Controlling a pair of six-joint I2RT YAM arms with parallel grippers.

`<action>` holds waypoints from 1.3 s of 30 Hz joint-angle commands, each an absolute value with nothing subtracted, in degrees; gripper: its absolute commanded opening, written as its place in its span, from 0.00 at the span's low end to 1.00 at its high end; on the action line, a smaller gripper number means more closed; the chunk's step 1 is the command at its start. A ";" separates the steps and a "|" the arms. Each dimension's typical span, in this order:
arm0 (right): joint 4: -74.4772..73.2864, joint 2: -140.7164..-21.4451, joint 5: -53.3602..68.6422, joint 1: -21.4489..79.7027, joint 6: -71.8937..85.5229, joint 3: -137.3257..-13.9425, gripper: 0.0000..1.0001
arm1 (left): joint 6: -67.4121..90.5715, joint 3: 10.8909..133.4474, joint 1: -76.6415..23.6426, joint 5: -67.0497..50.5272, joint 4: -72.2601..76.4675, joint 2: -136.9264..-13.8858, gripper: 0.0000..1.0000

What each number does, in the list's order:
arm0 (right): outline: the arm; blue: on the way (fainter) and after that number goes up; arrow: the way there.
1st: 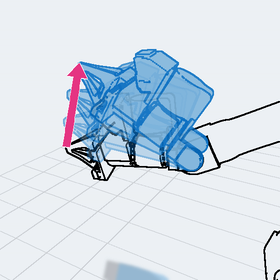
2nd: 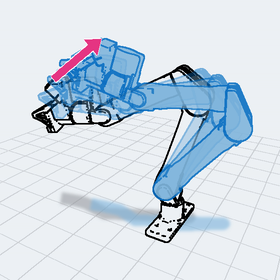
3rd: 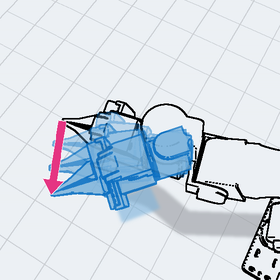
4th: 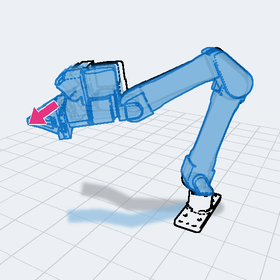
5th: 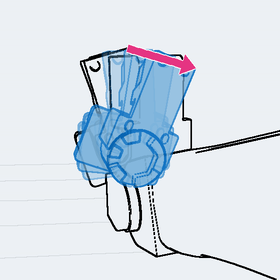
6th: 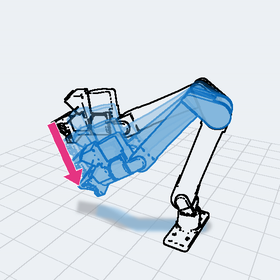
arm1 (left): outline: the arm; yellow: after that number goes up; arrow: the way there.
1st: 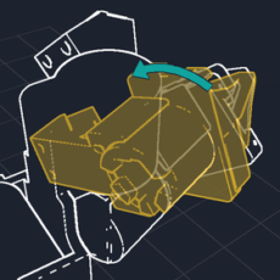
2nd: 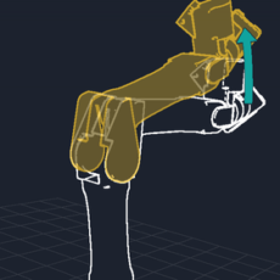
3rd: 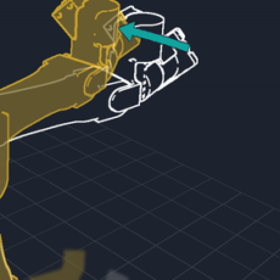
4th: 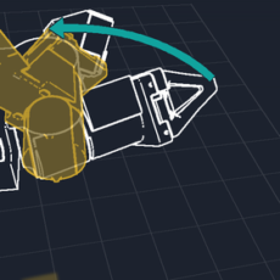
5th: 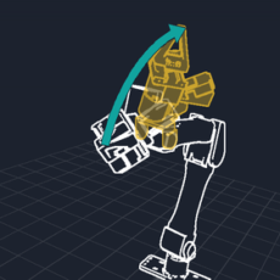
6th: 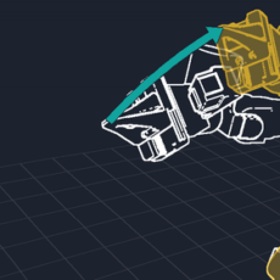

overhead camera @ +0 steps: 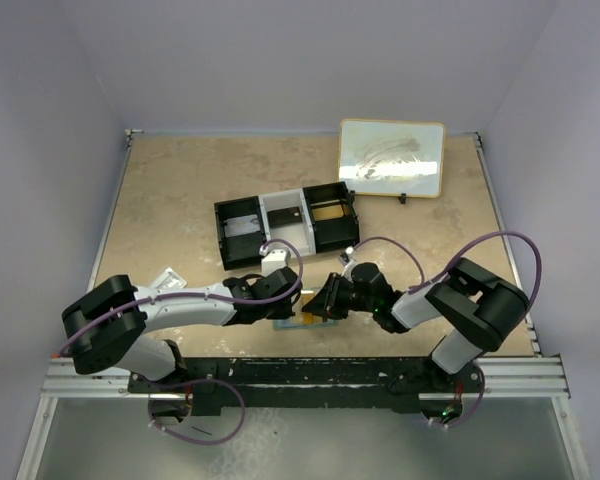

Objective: Take the credit cards out of the card holder

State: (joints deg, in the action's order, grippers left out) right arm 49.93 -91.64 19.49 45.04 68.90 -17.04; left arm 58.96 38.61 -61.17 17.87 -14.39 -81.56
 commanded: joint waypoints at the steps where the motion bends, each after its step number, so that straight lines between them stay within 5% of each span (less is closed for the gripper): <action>1: 53.43 -92.94 20.84 45.00 70.18 -17.95 0.24 | 58.29 37.93 -61.35 16.05 -14.35 -82.12 0.00; 12: 49.84 -89.53 18.72 44.91 70.37 -17.18 0.06 | 58.19 38.49 -61.35 17.48 -16.57 -81.96 0.00; 29: 19.81 -67.36 7.11 44.35 62.80 -20.66 0.03 | 59.02 38.48 -61.34 19.80 -18.76 -78.77 0.00; 39: 12.32 -51.81 -1.29 44.30 54.79 -20.06 0.04 | 53.68 46.27 -61.35 26.22 -29.15 -71.37 0.20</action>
State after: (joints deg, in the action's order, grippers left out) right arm 14.87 -56.64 3.64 44.56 60.71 -18.96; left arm 57.58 40.32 -61.21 20.25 -23.03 -74.91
